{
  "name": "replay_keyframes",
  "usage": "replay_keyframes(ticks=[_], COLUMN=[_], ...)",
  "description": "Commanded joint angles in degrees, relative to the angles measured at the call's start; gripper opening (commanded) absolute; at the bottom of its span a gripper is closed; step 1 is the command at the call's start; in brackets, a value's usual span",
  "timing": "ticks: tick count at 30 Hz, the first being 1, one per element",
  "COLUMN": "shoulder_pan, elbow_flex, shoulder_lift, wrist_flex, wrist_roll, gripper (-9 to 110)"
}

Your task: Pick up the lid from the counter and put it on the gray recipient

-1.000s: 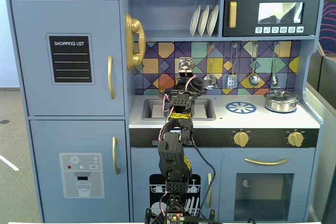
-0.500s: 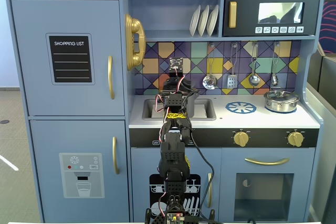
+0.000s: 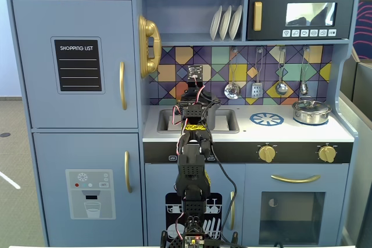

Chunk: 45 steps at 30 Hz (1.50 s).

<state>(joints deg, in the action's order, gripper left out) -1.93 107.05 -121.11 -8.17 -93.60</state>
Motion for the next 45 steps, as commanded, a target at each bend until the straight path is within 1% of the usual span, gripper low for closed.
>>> replay_keyframes(ticks=[1, 22, 23, 25, 26, 30, 33, 38, 45], shoulder_pan=[0.3, 0.6, 0.6, 0.2, 0.0, -0.1, -0.1, -0.9, -2.5], elbow_flex=[-0.7, 5.1, 5.5, 6.0, 6.0, 5.7, 3.9, 1.1, -0.7], shoulder_lift=[0.1, -1.7, -1.9, -2.3, -2.5, -2.8, -2.8, -4.5, -12.1], wrist_flex=[2.2, 3.7, 4.0, 4.0, 4.0, 5.4, 5.6, 4.7, -4.0], wrist_roll=[0.9, 0.4, 0.9, 1.8, 2.0, 3.6, 3.4, -0.1, -2.8], gripper=[0, 0, 5, 18, 22, 29, 32, 33, 33])
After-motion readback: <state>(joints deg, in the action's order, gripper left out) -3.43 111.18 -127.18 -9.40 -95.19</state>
